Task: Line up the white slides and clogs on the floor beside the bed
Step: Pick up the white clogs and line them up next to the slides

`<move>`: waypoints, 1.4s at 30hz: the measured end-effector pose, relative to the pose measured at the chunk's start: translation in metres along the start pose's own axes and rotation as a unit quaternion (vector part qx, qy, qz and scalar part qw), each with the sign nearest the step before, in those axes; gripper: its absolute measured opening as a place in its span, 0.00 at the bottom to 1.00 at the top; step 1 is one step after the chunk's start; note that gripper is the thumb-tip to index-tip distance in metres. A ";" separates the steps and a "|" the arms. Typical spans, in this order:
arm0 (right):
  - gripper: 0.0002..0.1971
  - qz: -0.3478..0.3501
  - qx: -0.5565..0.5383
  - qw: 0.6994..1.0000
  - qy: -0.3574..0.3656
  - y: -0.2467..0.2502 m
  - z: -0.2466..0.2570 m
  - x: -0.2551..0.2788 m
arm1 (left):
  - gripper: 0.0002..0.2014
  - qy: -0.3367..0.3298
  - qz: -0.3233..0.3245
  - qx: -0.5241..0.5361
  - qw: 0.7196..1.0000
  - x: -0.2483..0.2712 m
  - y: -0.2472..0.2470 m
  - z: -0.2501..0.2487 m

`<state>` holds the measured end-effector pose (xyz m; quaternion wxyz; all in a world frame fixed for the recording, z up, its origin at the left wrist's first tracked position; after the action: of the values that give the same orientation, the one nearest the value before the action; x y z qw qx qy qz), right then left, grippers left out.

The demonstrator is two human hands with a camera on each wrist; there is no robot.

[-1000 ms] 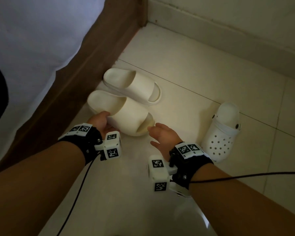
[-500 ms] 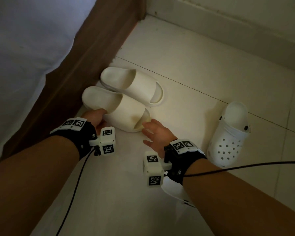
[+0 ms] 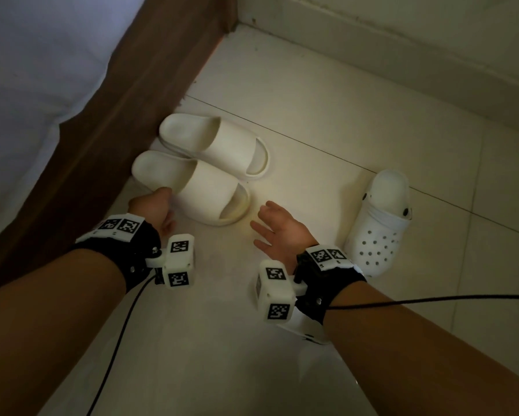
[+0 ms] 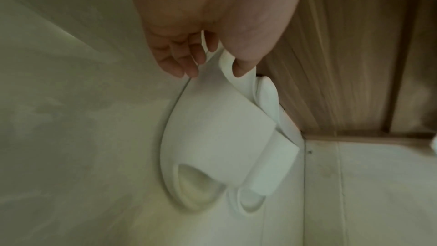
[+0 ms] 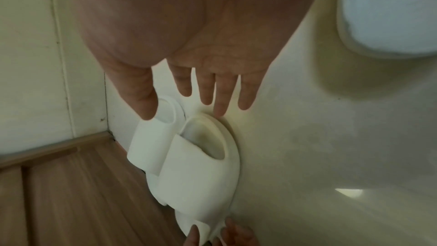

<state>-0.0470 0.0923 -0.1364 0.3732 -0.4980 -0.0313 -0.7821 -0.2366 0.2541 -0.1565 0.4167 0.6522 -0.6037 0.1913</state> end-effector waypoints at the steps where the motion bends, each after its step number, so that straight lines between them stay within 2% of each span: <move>1: 0.24 -0.004 -0.010 1.000 0.005 0.004 0.003 0.003 | 0.26 -0.006 -0.005 -0.004 1.000 0.005 -0.001 -0.001; 4: 0.24 -0.016 0.004 0.999 0.038 0.014 0.019 0.013 | 0.29 -0.044 0.004 -0.024 0.999 0.025 -0.007 -0.011; 6: 0.24 -0.022 0.026 0.997 0.072 0.023 0.036 0.021 | 0.22 -0.069 0.027 -0.040 0.996 0.041 -0.018 -0.019; 8: 0.25 -0.020 0.043 0.993 0.111 0.036 0.056 0.030 | 0.11 -0.074 0.062 -0.045 0.994 0.061 -0.033 -0.027; 10: 0.25 -0.042 0.053 0.987 0.144 0.055 0.076 0.040 | 0.08 -0.083 0.087 -0.042 0.992 0.080 -0.047 -0.034; 13: 0.18 -0.161 0.074 0.965 0.193 0.098 0.103 0.060 | 0.05 -0.085 0.115 -0.037 0.989 0.103 -0.068 -0.033; 16: 0.13 -0.302 0.151 0.915 0.221 0.142 0.121 0.079 | 0.03 -0.052 0.184 -0.050 0.980 0.124 -0.094 -0.017; 18: 0.13 -0.343 0.205 0.892 0.213 0.164 0.128 0.083 | 0.04 -0.036 0.232 -0.084 0.968 0.136 -0.110 -0.004; 23: 0.19 -0.335 0.376 0.846 0.176 0.184 0.125 0.067 | 0.10 -0.016 0.301 -0.156 0.941 0.160 -0.134 0.021; 30: 0.20 -0.279 0.551 0.769 0.166 0.185 0.120 0.051 | 0.11 -0.008 0.318 -0.186 0.930 0.171 -0.146 0.041; 34: 0.19 -0.271 0.572 0.756 0.169 0.192 0.119 0.048 | 0.11 -0.023 0.324 -0.240 0.915 0.175 -0.145 0.056; 37: 0.17 -0.281 0.561 0.758 0.178 0.197 0.122 0.054 | 0.13 -0.023 0.343 -0.262 0.902 0.181 -0.145 0.068; 42: 0.15 -0.264 0.564 0.743 0.245 0.174 0.134 0.078 | 0.17 -0.028 0.344 -0.244 0.906 0.183 -0.143 0.062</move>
<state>0.1443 -0.0196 -0.0627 0.3594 0.0400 -0.5045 -0.7841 -0.0805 0.0802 -0.0993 0.4540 0.2875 -0.8297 0.1512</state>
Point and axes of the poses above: each hand's wrist, its own x-axis away from the middle knuckle, its own y-axis out of the back of the hand, z = x × y, the point moved 7 cm from there along -x, towards the middle knuckle, and after that the axes turned 3 degrees about -z, right-handed, at the moved point
